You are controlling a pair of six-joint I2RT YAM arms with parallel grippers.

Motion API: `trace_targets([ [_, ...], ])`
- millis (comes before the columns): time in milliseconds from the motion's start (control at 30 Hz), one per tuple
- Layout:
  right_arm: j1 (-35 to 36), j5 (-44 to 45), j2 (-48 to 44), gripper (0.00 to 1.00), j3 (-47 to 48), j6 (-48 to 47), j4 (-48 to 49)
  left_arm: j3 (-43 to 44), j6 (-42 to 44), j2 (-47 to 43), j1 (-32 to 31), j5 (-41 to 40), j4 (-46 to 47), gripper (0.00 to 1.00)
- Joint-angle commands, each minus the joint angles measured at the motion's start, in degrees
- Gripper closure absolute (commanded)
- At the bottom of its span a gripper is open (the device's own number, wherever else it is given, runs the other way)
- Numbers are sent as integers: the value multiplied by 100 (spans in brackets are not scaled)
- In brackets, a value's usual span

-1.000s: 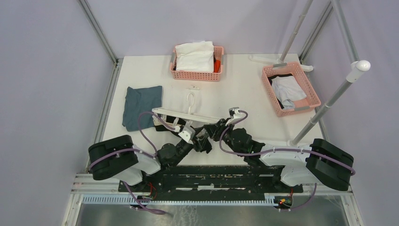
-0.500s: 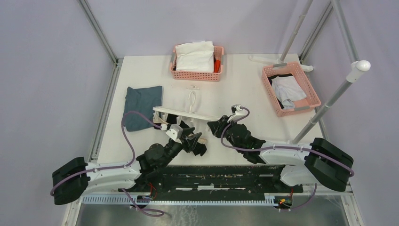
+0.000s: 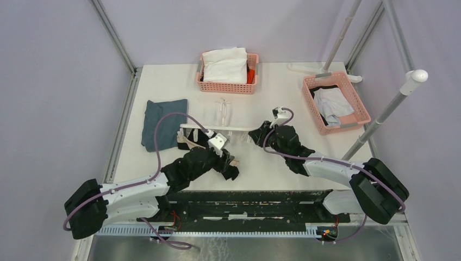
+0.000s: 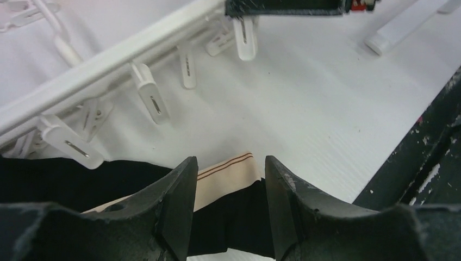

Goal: Clip the underwear to the hanger
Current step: Clamp the underwear onto the hanger.

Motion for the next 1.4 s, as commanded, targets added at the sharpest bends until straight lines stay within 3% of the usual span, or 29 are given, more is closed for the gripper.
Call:
trace_targets([
  [0,-503,-915,-24,100,606,-838,-194,632,661,713,112,721,-78,44],
  [267,-1028,-2001,90,99,1028,-1242,-969,1644,1895,1631,400,1886,-850,47],
  [433,-1031,-2213,16,98,776,-909,-929,2669,3182,1676,423,2985,-2662,41],
  [533,-1020,-2271,-100,98,631,-695,-817,3189,3778,1917,420,3127,-3933,37],
  [633,-1007,-2273,-187,98,535,-521,-783,3383,4204,2301,443,3188,-4533,33],
  [800,-836,-2149,-247,97,306,-413,-657,3377,4736,2717,592,3130,-4799,33],
  [1067,-554,-2029,-226,95,170,-381,-536,3478,5485,2830,1307,3608,-4385,34],
  [1233,-514,-1995,-290,94,185,-445,-638,3606,5651,3173,1525,3964,-4442,33],
  [1367,-513,-1987,-324,93,212,-500,-715,3654,5725,3602,1552,3790,-4494,33],
])
